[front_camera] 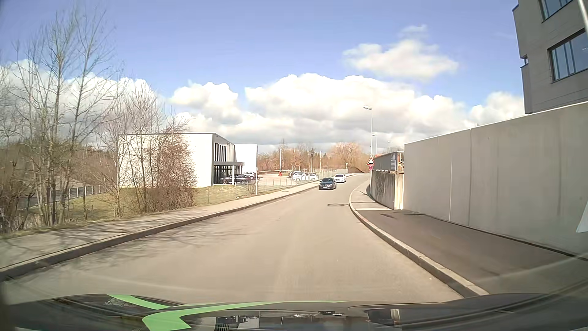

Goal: Follow the waypoints while adhering to traffic rules and regulations

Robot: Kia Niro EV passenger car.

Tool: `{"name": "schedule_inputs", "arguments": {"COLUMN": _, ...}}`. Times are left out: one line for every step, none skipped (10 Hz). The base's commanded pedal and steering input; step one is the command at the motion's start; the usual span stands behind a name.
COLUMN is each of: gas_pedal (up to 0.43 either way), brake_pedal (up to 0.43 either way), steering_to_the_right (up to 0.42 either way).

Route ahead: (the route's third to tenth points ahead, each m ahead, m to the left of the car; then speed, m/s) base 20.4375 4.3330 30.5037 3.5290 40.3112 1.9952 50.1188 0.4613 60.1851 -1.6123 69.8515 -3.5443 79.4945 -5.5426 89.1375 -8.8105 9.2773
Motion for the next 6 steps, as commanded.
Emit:
{"name": "schedule_inputs", "arguments": {"gas_pedal": 0.028, "brake_pedal": 0.0, "steering_to_the_right": 0.018}}
{"name": "schedule_inputs", "arguments": {"gas_pedal": 0.039, "brake_pedal": 0.0, "steering_to_the_right": 0.017}}
{"name": "schedule_inputs", "arguments": {"gas_pedal": 0.039, "brake_pedal": 0.0, "steering_to_the_right": 0.015}}
{"name": "schedule_inputs", "arguments": {"gas_pedal": 0.039, "brake_pedal": 0.0, "steering_to_the_right": 0.016}}
{"name": "schedule_inputs", "arguments": {"gas_pedal": 0.039, "brake_pedal": 0.0, "steering_to_the_right": 0.015}}
{"name": "schedule_inputs", "arguments": {"gas_pedal": 0.039, "brake_pedal": 0.0, "steering_to_the_right": 0.015}}
